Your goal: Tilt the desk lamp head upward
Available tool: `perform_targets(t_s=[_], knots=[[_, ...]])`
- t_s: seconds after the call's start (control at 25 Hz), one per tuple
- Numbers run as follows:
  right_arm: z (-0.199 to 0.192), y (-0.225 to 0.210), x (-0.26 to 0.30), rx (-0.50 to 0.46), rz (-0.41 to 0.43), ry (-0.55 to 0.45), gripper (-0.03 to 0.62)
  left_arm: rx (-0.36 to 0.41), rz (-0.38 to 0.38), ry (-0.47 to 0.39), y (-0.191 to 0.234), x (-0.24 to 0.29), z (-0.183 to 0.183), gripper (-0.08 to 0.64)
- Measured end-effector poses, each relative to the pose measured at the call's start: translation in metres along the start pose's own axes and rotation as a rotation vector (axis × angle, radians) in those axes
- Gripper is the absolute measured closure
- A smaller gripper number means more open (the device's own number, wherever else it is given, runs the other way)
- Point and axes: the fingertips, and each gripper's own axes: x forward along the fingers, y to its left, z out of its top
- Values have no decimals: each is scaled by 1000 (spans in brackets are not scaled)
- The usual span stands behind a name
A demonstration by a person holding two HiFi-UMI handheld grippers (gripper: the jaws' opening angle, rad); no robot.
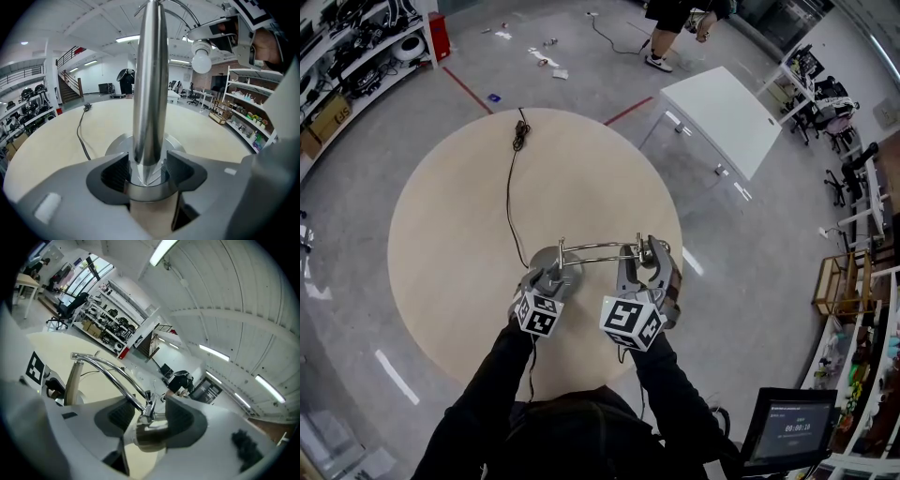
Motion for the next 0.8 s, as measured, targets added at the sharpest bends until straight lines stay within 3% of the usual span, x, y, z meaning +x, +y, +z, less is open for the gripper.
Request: perform_targets(t_s=[0.28,0.36,0.4,0.48,0.64,0.72,0.8], knots=[[-8,6,-4,-99,15,-7,391,-3,1,-3,4,4,0,296],[-18,8,-16,-70,13,-18,391,-4,3,-5,6,4,0,296],[-26,8,-24,-2,25,-25,391,-5,3,-6,5,4,0,296],[-47,8,-37,292,87,-49,391,-7,4,-8,3,3,-2,296],[-105,24,-34,1146,262,-39,390,-10,9,-6,4,0,-3,296],[-124,40,-25,1351,315,-13,390,-13,12,-3,4,0,-2,296],[-130,56,-22,1401,358,1,390,-15,13,-1,3,-1,-1,297]])
